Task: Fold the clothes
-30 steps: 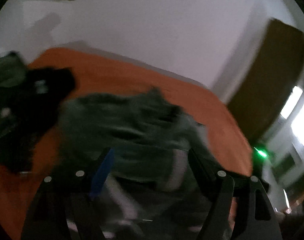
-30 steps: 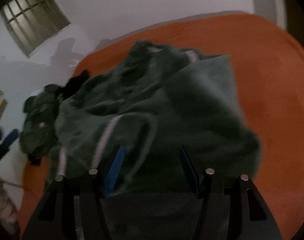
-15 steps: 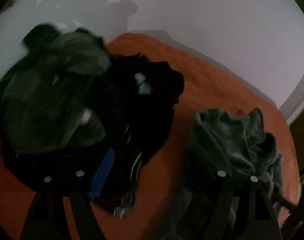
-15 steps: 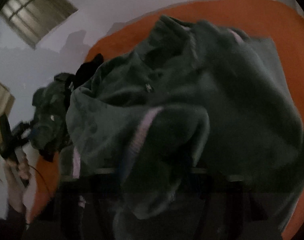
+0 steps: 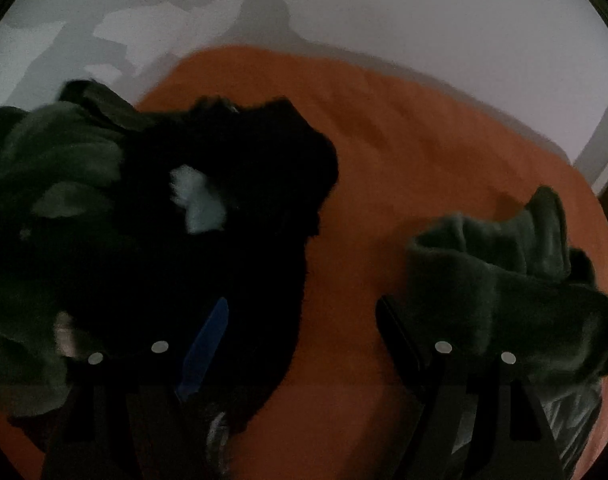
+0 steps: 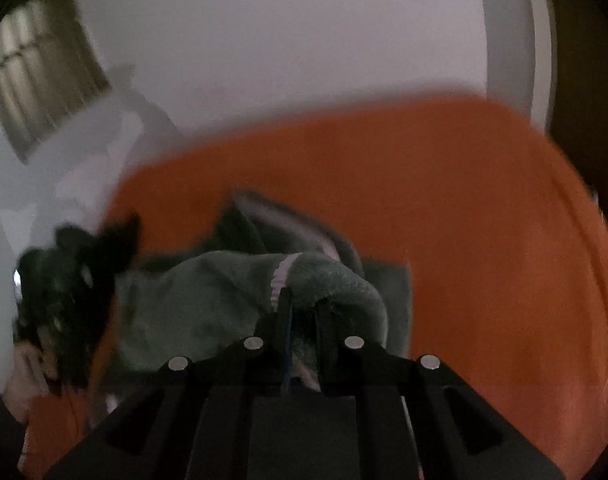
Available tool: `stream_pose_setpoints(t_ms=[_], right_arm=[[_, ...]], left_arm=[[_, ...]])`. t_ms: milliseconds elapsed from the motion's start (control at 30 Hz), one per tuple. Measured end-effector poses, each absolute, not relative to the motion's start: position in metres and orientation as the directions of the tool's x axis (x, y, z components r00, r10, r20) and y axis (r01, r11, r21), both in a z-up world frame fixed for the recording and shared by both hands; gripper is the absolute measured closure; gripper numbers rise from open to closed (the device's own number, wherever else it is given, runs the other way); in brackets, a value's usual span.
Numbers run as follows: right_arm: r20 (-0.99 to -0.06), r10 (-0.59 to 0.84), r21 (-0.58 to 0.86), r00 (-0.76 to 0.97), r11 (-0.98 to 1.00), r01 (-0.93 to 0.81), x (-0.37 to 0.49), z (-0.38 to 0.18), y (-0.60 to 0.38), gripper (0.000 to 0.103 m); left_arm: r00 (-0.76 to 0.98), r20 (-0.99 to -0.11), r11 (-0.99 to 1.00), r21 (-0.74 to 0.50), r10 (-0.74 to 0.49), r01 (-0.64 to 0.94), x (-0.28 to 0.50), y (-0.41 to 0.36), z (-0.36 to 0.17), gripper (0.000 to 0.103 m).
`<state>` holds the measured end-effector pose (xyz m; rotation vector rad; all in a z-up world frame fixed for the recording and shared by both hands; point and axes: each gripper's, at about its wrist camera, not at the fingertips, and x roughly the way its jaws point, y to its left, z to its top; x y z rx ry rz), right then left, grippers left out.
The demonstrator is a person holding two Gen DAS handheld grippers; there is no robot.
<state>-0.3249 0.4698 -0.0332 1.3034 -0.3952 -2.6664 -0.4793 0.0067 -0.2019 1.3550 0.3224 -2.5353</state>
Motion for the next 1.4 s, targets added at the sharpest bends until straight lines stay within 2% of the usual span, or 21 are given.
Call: stream_pose_setpoints(t_ms=[67, 133, 167, 200, 400, 433, 467, 500, 533, 667, 700, 800, 900, 967, 1000, 1033, 1100, 1167, 1233, 1267, 1400], right_arm=[[-0.77, -0.26, 0.323, -0.583, -0.946, -0.004, -0.321, -0.052, 0.479, 0.078], [-0.763, -0.275, 0.346, -0.585, -0.938, -0.011, -0.311, -0.066, 0.489, 0.04], [-0.76, -0.279, 0.356, -0.587, -0.935, -0.015, -0.308, -0.072, 0.493, 0.034], [-0.759, -0.279, 0.362, -0.589, -0.932, -0.024, -0.309, -0.076, 0.496, 0.03], [-0.753, -0.332, 0.414, -0.568, -0.91, -0.016, -0.32, -0.105, 0.503, 0.031], [-0.741, -0.349, 0.432, -0.573, -0.902, -0.009, -0.319, -0.099, 0.502, 0.038], [-0.73, -0.365, 0.449, -0.579, -0.893, -0.003, -0.317, -0.094, 0.501, 0.052], [-0.717, -0.381, 0.466, -0.584, -0.885, 0.003, -0.315, -0.088, 0.499, 0.085], [-0.705, -0.396, 0.484, -0.588, -0.875, 0.01, -0.313, -0.083, 0.498, 0.096], [-0.651, -0.456, 0.549, -0.606, -0.835, 0.038, -0.307, -0.061, 0.494, 0.096], [-0.637, -0.47, 0.565, -0.61, -0.824, 0.045, -0.305, -0.056, 0.493, 0.096], [-0.649, -0.465, 0.564, -0.602, -0.826, 0.03, -0.297, -0.06, 0.495, 0.096], [-0.678, -0.442, 0.545, -0.587, -0.839, 0.003, -0.289, -0.071, 0.5, 0.096], [-0.697, -0.427, 0.532, -0.576, -0.847, -0.015, -0.283, -0.078, 0.503, 0.095], [-0.706, -0.42, 0.525, -0.57, -0.851, -0.024, -0.28, -0.082, 0.504, 0.09], [-0.715, -0.412, 0.518, -0.565, -0.855, -0.032, -0.278, -0.085, 0.506, 0.082], [-0.733, -0.397, 0.504, -0.553, -0.862, -0.05, -0.272, -0.092, 0.509, 0.071], [-0.75, -0.381, 0.489, -0.54, -0.87, -0.067, -0.266, -0.099, 0.512, 0.067], [-0.767, -0.365, 0.474, -0.527, -0.876, -0.084, -0.261, -0.107, 0.515, 0.049], [-0.776, -0.357, 0.467, -0.521, -0.88, -0.092, -0.258, -0.11, 0.516, 0.044], [-0.806, -0.327, 0.436, -0.493, -0.892, -0.121, -0.247, -0.124, 0.522, 0.04]], left_arm=[[-0.527, -0.847, -0.957, -0.091, -0.072, 0.276, -0.486, 0.015, -0.208, 0.025], [-0.516, -0.856, -0.969, -0.097, -0.036, 0.228, -0.492, 0.024, -0.214, 0.025], [-0.504, -0.863, -0.975, -0.087, -0.028, 0.203, -0.498, 0.03, -0.218, 0.025], [-0.495, -0.868, -0.978, -0.082, -0.024, 0.19, -0.503, 0.034, -0.221, 0.026], [-0.41, -0.907, -0.961, -0.19, 0.093, 0.201, -0.555, 0.046, -0.25, 0.029], [-0.392, -0.913, -0.954, -0.208, 0.111, 0.214, -0.564, 0.046, -0.256, 0.053], [-0.375, -0.918, -0.947, -0.227, 0.13, 0.227, -0.573, 0.047, -0.262, 0.074], [-0.37, -0.917, -0.938, -0.252, 0.153, 0.237, -0.578, 0.047, -0.263, 0.097], [-0.388, -0.913, -0.941, -0.232, 0.124, 0.246, -0.579, 0.047, -0.257, 0.098], [-0.491, -0.871, -0.979, -0.082, -0.02, 0.185, -0.575, 0.05, -0.22, 0.098], [-0.5, -0.864, -0.982, -0.036, -0.064, 0.187, -0.576, 0.049, -0.215, 0.103], [-0.493, -0.847, -0.97, 0.096, -0.197, 0.223, -0.58, 0.036, -0.21, 0.102], [-0.499, -0.86, -0.969, -0.028, -0.102, 0.246, -0.568, 0.018, -0.205, 0.101], [-0.512, -0.858, -0.967, -0.102, -0.032, 0.232, -0.548, 0.018, -0.203, 0.086], [-0.514, -0.858, -0.966, -0.131, -0.003, 0.224, -0.54, 0.019, -0.204, 0.066], [-0.518, -0.855, -0.965, -0.158, 0.028, 0.209, -0.529, 0.021, -0.205, 0.054], [-0.517, -0.853, -0.967, -0.184, 0.067, 0.179, -0.5, 0.032, -0.206, 0.051], [-0.495, -0.864, -0.971, -0.188, 0.092, 0.147, -0.476, 0.04, -0.212, 0.05], [-0.468, -0.877, -0.975, -0.184, 0.107, 0.122, -0.451, 0.048, -0.218, 0.05], [-0.456, -0.882, -0.976, -0.187, 0.116, 0.114, -0.441, 0.05, -0.22, 0.05], [-0.393, -0.909, -0.985, -0.169, 0.139, 0.043, -0.424, 0.063, -0.234, 0.05]])
